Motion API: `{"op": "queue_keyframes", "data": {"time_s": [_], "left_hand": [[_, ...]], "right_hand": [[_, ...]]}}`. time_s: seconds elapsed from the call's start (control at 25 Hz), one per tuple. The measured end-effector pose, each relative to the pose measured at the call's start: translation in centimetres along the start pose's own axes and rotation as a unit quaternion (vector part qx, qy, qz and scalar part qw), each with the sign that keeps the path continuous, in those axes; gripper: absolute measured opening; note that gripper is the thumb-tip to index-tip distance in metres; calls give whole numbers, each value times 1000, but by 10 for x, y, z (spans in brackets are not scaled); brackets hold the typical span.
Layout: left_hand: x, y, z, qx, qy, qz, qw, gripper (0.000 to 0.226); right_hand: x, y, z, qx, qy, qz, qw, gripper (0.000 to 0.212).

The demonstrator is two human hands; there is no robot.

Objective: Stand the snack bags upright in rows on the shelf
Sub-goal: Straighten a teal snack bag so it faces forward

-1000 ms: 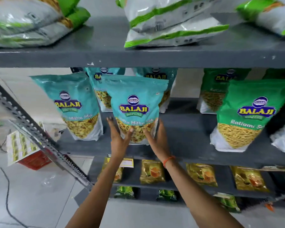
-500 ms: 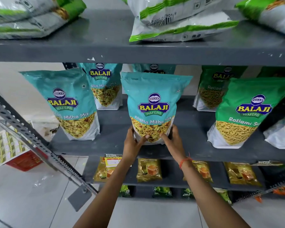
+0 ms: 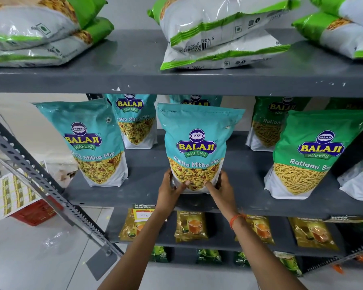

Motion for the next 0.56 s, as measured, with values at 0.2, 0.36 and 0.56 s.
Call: {"op": "queue_keyframes", "data": {"time_s": [0.2,0.36,0.56], "left_hand": [[5,5,1,4,3,20,1000,61],[6,1,0,-2,-4,9,1000,77],[29,-27,50,-78,183,150,968,83]], "right_hand": [[-2,-2,0,-8,8,-23,1000,40],[10,-6,-20,-38,-42,34,998,73],[58,3,-124,68,-293,308,903,48]]}}
Point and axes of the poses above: each hand's wrist, its own x-axis away from the middle knuckle, its own y-axis out of the palm, z = x × y, the point moved 5 cm from there along -x, towards the middle knuckle, and after that the axes turned 13 degrees about x, right-handed, at the moved point
